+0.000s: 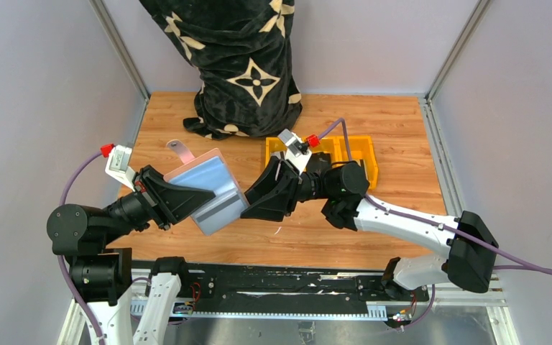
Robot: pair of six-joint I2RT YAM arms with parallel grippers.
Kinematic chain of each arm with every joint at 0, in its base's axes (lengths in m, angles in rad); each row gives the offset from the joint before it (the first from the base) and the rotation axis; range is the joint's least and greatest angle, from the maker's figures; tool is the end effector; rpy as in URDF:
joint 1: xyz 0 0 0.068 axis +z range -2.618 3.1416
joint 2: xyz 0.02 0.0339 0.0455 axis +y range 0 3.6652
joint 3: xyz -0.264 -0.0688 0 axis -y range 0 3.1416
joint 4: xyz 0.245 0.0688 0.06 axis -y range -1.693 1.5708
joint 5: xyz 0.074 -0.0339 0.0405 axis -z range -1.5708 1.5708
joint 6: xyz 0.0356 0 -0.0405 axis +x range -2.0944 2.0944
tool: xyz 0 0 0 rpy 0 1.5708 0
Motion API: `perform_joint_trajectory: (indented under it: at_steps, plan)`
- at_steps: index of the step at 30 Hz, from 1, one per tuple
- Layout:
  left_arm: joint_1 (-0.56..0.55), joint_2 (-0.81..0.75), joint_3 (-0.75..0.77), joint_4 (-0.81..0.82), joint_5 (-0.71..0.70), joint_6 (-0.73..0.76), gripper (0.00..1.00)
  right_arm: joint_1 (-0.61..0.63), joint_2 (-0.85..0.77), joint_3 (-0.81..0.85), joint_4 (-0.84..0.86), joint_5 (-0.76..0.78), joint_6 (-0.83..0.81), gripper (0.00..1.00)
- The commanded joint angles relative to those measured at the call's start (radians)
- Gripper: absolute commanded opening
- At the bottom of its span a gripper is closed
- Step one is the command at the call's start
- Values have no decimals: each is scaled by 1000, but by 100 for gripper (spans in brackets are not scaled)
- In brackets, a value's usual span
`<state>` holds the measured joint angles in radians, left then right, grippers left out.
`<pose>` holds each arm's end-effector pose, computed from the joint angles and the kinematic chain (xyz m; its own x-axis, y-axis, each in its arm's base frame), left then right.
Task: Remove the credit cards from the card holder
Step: Remove the credit card from the card holder.
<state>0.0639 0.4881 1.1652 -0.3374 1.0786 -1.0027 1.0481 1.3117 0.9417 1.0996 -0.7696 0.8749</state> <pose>0.0278 -0.0297 0.4678 -0.4946 -0.4308 -0.7548 0.7102 0.3002 -0.6368 0.1167 0.2521 0.4024 -0.4630 0.3005 -0.8339 -0.8203 -0.5016 0.2748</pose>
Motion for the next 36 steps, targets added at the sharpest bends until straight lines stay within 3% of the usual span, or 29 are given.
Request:
perform_joint_trajectory:
  at_steps: [1, 9, 20, 29, 32, 36]
  plan:
    - [-1, 0, 8, 25, 14, -4, 0, 13, -25, -26, 81, -81, -18, 43]
    - [-1, 7, 27, 20, 14, -3, 0, 14, -38, -76, 151, -119, -31, 30]
    - [-1, 9, 44, 8, 12, 1, 0, 13, -57, -60, 76, 12, -77, 6]
    - [-1, 3, 36, 13, 15, 2, 0, 13, -31, -48, 90, 87, -15, 9]
    - [-1, 1, 34, 11, 17, 7, 0, 13, -22, -44, 94, 98, 16, 22]
    - [-1, 4, 32, 14, 17, 10, 0, 13, 0, -45, 138, 82, 56, 28]
